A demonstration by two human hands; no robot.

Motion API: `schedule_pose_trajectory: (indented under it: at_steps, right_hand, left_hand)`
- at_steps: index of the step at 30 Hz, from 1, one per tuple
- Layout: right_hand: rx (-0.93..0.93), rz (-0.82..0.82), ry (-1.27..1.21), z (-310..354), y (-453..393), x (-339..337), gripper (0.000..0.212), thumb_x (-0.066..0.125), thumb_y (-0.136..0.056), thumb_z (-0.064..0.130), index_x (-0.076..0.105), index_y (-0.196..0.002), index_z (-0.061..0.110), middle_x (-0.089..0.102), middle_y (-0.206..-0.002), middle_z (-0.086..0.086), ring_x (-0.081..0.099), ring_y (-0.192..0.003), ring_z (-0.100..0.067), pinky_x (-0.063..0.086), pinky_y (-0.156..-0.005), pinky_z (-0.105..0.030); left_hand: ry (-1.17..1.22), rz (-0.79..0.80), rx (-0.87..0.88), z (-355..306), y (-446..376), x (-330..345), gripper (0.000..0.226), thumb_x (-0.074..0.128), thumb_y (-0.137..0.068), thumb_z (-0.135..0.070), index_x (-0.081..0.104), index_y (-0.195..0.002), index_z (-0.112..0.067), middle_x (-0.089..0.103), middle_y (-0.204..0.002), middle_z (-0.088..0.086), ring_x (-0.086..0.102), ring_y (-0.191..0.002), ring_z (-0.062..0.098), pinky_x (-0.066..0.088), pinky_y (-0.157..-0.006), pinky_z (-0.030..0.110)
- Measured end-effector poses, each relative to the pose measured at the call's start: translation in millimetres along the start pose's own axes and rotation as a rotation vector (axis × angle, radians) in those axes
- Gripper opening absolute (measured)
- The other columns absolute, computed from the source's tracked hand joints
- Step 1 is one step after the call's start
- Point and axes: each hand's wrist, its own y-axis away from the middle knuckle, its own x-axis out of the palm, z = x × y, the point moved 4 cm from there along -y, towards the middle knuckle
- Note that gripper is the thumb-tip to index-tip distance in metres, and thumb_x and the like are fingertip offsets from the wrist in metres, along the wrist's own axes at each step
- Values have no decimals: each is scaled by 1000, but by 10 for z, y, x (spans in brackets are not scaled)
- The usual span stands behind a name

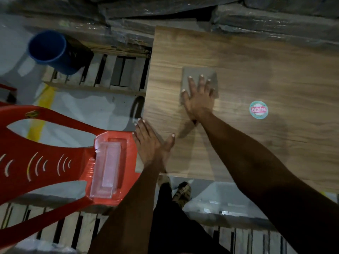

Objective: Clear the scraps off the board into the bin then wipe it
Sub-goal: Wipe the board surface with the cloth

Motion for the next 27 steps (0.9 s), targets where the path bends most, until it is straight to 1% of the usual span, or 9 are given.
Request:
schedule_pose_trajectory:
  at_steps: [4, 7, 10, 12, 14, 18, 22, 25, 27]
  right_hand:
    - [74, 32, -58, 319, 90, 64, 69, 20, -103, 59, 0, -164, 35, -9, -173, -10, -8, -158, -40, 0, -124, -62]
    - [-135, -9, -41, 853, 493, 254, 69, 21, -102, 58, 6, -165, 33, -2, -173, -11, -5, -158, -40, 0, -124, -62]
    - [-267, -25, -65, 1090, 796, 386, 67, 26, -101, 57, 19, -163, 34, 13, -172, -9, 5, -158, -38, 6, -124, -61]
    - [-298, -26, -47, 1000, 757, 368, 66, 26, -101, 58, 21, -163, 35, 15, -172, -7, 7, -159, -37, 9, -125, -61]
    - [-287, -34, -5, 801, 668, 308, 66, 24, -101, 59, 18, -163, 36, 13, -173, -6, 7, -159, -36, 10, -125, -59]
    - [-100, -39, -29, 370, 591, 251, 67, 22, -103, 59, 9, -164, 36, 3, -174, -7, -1, -159, -37, 4, -126, -58]
    - [-90, -19, -73, 512, 776, 319, 66, 21, -104, 59, 4, -164, 37, -4, -174, -8, -7, -159, -38, -1, -124, -60]
    - [-258, -23, -42, 858, 1094, 441, 65, 24, -103, 58, 12, -163, 37, 4, -174, -8, -1, -159, -38, 2, -124, -60]
    - [-355, -24, -8, 986, 1230, 483, 64, 26, -102, 58, 17, -163, 37, 10, -173, -7, 4, -159, -37, 6, -124, -59]
  left_hand:
    - [-16, -6, -48, 70, 162, 76, 125, 37, -82, -89, 6, -161, 3, 11, -169, 24, 10, -157, 37, 12, -127, 54]
    - [-29, -15, -29, 68, 138, 67, 121, 27, -83, -86, 14, -159, 6, 19, -166, 28, 20, -155, 41, 19, -126, 54]
    - [-14, -83, -13, 131, 159, 94, 100, -1, -96, -68, 27, -156, 7, 31, -161, 30, 30, -151, 43, 30, -120, 57]
    - [-24, -90, -12, 135, 163, 114, 113, 3, -90, -82, 23, -158, 6, 28, -163, 28, 27, -153, 41, 27, -123, 55]
    - [-1, -63, -15, 118, 151, 141, 124, 19, -82, -93, 17, -159, 5, 24, -165, 27, 23, -154, 40, 20, -125, 52]
    - [62, -176, -15, 58, 207, 29, 117, 54, -82, -81, 25, -156, 6, 34, -161, 27, 34, -149, 40, 27, -121, 53]
    - [235, -220, -13, 186, 233, 48, 88, 43, -77, -48, 41, -151, 1, 40, -158, 21, 38, -147, 37, 28, -121, 54]
    - [486, -345, 8, 283, 256, 76, 73, 41, -78, -36, 54, -138, 4, 53, -146, 25, 49, -137, 40, 38, -114, 54]
    - [674, -357, -34, 323, 278, 63, 66, 37, -85, -35, 55, -138, 1, 56, -142, 22, 52, -133, 33, 43, -111, 47]
